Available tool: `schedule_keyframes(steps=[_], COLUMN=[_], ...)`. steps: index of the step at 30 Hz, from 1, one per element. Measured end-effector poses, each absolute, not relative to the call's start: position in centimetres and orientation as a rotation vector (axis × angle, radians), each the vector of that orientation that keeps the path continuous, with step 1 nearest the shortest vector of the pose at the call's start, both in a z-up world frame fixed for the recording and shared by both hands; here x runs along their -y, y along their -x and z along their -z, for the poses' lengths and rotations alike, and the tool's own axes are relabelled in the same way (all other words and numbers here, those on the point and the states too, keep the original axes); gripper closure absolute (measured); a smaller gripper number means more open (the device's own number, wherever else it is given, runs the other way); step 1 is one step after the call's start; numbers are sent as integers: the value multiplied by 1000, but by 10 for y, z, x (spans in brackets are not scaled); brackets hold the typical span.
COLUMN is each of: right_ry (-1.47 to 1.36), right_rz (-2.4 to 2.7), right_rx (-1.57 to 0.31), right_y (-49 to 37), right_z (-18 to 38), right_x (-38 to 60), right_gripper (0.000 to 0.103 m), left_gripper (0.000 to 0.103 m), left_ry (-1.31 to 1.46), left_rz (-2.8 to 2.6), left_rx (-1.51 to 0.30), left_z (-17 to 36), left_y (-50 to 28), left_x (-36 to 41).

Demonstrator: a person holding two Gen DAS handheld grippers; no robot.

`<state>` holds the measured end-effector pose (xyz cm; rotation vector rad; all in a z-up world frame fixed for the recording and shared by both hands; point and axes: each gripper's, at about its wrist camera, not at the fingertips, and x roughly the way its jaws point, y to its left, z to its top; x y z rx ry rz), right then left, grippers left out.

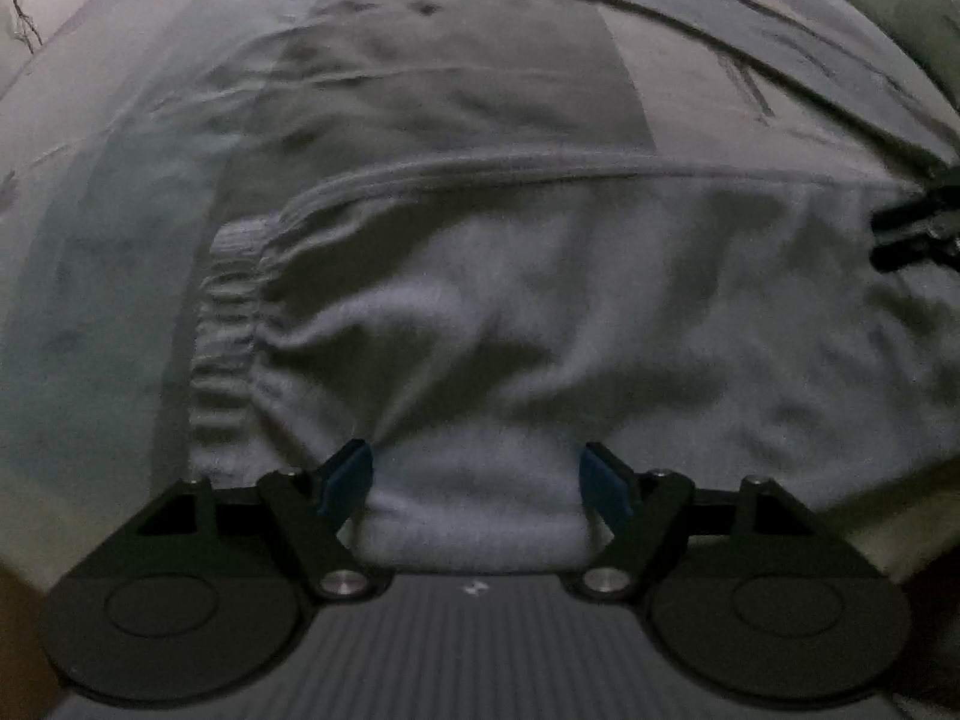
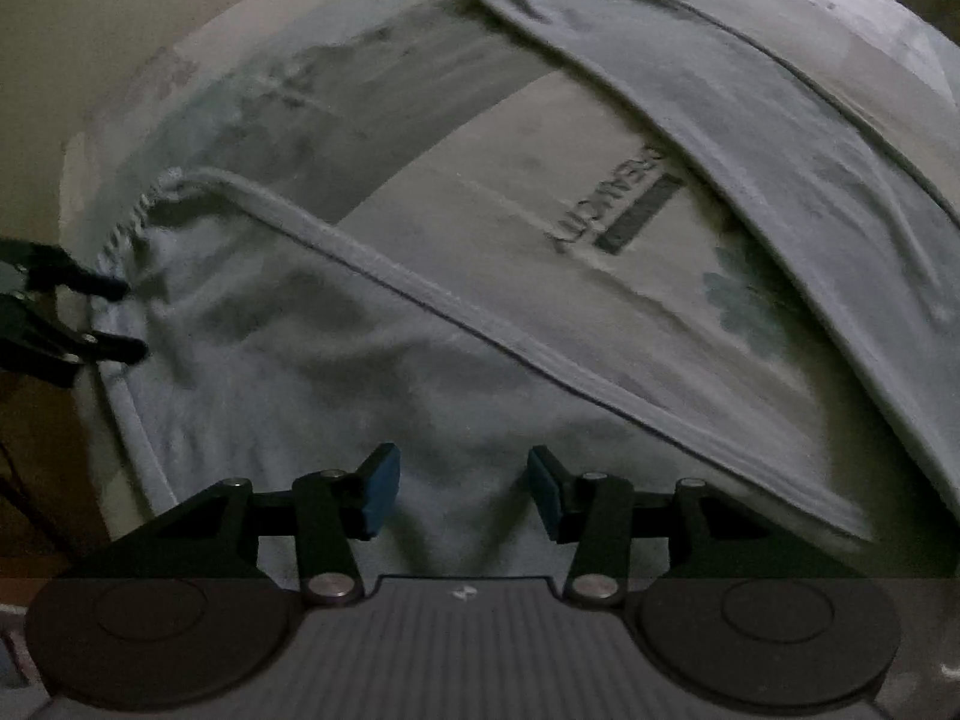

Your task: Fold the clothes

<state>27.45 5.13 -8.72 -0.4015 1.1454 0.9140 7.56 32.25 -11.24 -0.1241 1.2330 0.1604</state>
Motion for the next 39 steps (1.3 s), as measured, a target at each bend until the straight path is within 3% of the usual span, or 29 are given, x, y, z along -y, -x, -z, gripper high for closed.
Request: schedule_keyframes(steps=[4, 10, 13, 18, 22, 30, 39], right_ry=[420, 378, 378, 378, 338, 294, 308], right_rz=[-865, -811, -793, -793, -791, -749, -511], right_rx=[-1161, -1158, -1139, -1100, -1060, -1027, -1074], right_y=[-272, -270, -266, -260, -254, -230, -244], right_z=[93, 85, 86, 90, 85, 63, 85], right_x=[-58, -62, -60, -47, -24, 70, 216], right_gripper=[37, 37, 37, 37, 37, 33, 33], left_gripper=[26, 23, 23, 23, 22, 22, 22], left_ry=[140, 94, 80, 34, 19, -63, -108], left_rz=[-169, -39, 21, 0, -9, 22, 16], left_rx=[-1281, -1116, -1049, -1094, -1086, -1078, -1077], left_z=[103, 73, 84, 113, 94, 85, 109], left_y=[-61, -113, -145, -166, -165, -194, -206], left_x=[-332, -323, -311, -290, -266, -162, -63])
